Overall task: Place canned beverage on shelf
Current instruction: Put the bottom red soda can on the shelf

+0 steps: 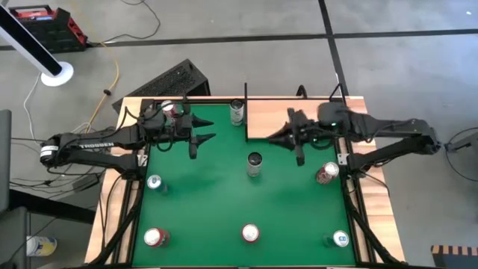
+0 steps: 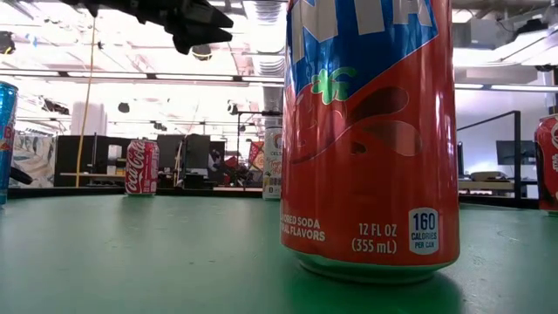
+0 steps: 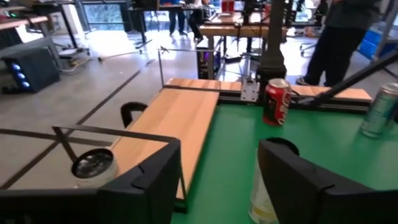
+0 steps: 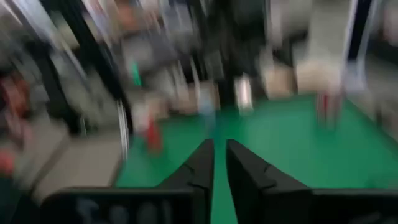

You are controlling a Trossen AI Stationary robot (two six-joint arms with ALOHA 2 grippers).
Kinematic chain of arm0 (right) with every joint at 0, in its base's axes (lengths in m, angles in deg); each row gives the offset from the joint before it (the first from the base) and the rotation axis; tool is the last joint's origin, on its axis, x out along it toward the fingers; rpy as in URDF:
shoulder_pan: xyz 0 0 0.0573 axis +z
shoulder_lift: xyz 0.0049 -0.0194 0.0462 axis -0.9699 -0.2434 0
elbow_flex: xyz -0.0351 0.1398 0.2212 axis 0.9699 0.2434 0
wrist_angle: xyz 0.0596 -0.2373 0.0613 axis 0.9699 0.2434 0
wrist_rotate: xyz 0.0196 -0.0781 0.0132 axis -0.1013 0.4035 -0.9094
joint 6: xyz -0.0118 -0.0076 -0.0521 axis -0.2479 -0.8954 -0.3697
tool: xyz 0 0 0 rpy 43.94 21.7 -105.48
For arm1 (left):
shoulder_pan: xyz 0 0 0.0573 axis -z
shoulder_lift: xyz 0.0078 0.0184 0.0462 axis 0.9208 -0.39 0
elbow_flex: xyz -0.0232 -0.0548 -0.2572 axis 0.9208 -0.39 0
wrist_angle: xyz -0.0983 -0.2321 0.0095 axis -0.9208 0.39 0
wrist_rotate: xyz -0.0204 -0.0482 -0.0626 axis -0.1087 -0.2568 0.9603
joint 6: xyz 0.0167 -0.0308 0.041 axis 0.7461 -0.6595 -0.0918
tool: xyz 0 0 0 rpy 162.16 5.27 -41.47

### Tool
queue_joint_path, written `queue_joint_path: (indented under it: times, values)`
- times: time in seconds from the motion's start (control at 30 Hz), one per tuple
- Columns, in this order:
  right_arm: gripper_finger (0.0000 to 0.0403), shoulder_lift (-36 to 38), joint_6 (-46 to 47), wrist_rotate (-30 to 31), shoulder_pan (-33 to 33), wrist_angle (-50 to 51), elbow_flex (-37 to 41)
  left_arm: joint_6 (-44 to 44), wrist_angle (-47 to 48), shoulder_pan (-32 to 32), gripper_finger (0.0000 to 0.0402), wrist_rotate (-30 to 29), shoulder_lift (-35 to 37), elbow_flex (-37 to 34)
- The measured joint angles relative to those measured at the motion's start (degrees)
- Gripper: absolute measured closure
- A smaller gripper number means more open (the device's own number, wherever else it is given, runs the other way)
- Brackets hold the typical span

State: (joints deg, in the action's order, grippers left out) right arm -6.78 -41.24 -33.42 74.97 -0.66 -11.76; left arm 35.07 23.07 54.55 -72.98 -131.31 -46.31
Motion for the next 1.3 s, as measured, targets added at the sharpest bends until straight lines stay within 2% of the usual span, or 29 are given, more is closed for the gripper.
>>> queue_joint_path:
  times: [0.13,0.23,0.37,0.5,0.67,1.0,1.3]
  values:
    - [0.0286,-2.2,7.9,0.3,2.0,26.0,-6.9,0.0,1.1,0.6,0.0169,0.0,0.0,0.0]
    - [0.025,-2.3,14.8,0.9,3.3,40.4,-8.5,0.0,1.2,0.7,0.016,0.0,0.0,0.0]
    - [0.0198,-2.1,24.4,2.0,5.3,54.7,-8.5,0.0,1.1,0.7,0.016,0.0,0.0,0.0]
    - [0.0153,-1.9,28.4,2.2,7.9,64.0,-8.5,1.3,1.1,0.7,0.0161,0.0,0.0,0.0]
    - [0.0128,-1.8,29.0,5.1,10.0,65.6,-7.7,1.5,1.0,0.7,0.0161,0.0,0.0,0.0]
    - [0.0126,-1.7,38.4,6.1,7.3,65.9,1.2,1.5,1.0,0.7,0.0161,0.0,0.0,0.0]
    - [0.0126,-0.3,55.8,3.0,5.2,65.8,8.8,1.4,1.1,0.7,0.0161,0.1,0.0,0.0]
